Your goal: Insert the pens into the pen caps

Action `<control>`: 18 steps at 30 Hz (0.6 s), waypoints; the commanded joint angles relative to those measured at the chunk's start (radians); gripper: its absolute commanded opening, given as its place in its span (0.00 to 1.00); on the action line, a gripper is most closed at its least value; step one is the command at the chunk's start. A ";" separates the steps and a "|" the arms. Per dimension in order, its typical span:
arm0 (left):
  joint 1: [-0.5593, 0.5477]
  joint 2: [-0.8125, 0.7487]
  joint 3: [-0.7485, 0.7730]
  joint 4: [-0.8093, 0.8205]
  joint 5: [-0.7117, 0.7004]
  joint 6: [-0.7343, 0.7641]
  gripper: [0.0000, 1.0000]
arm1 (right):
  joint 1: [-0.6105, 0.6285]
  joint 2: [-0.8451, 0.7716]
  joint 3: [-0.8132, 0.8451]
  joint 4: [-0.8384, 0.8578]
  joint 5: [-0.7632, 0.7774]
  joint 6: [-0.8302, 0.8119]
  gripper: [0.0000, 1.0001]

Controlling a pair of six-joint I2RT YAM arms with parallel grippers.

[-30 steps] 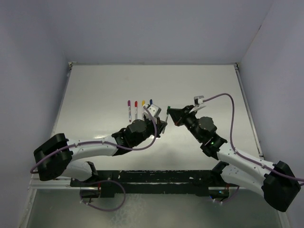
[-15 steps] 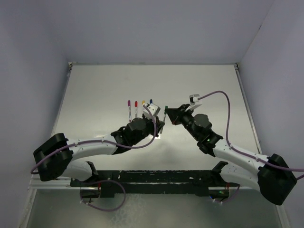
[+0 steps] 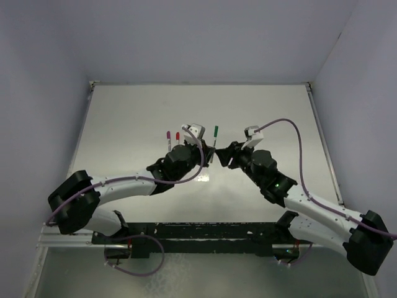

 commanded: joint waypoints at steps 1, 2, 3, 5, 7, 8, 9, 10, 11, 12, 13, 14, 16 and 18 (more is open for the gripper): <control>0.041 0.069 0.059 0.068 -0.011 -0.107 0.00 | 0.015 -0.101 0.069 -0.137 0.089 -0.096 0.53; 0.052 0.091 0.063 0.056 -0.006 -0.122 0.00 | 0.015 -0.124 0.074 -0.143 0.107 -0.111 0.53; 0.059 0.113 0.067 0.045 -0.004 -0.135 0.00 | 0.015 -0.144 0.078 -0.151 0.125 -0.120 0.54; 0.073 0.153 0.085 0.024 -0.009 -0.155 0.00 | 0.016 -0.181 0.082 -0.184 0.161 -0.133 0.55; 0.083 0.194 0.116 0.003 -0.019 -0.164 0.00 | 0.015 -0.211 0.084 -0.236 0.202 -0.128 0.55; 0.093 0.219 0.153 -0.040 -0.027 -0.178 0.00 | 0.014 -0.223 0.085 -0.264 0.225 -0.121 0.55; 0.099 0.248 0.194 -0.085 -0.031 -0.186 0.00 | 0.014 -0.234 0.083 -0.293 0.242 -0.112 0.55; 0.110 0.277 0.239 -0.137 -0.034 -0.201 0.00 | 0.015 -0.247 0.080 -0.316 0.256 -0.101 0.55; 0.119 0.311 0.280 -0.187 -0.034 -0.219 0.00 | 0.014 -0.260 0.074 -0.336 0.266 -0.092 0.55; 0.133 0.340 0.316 -0.225 -0.028 -0.232 0.00 | 0.014 -0.273 0.068 -0.350 0.273 -0.084 0.55; 0.144 0.371 0.345 -0.242 -0.020 -0.234 0.00 | 0.014 -0.284 0.060 -0.361 0.277 -0.078 0.55; 0.151 0.398 0.368 -0.254 -0.011 -0.235 0.00 | 0.014 -0.297 0.054 -0.372 0.280 -0.073 0.55; 0.167 0.450 0.416 -0.296 -0.001 -0.248 0.00 | 0.014 -0.317 0.046 -0.394 0.285 -0.063 0.55; 0.183 0.491 0.462 -0.356 -0.001 -0.266 0.00 | 0.014 -0.335 0.045 -0.416 0.290 -0.058 0.55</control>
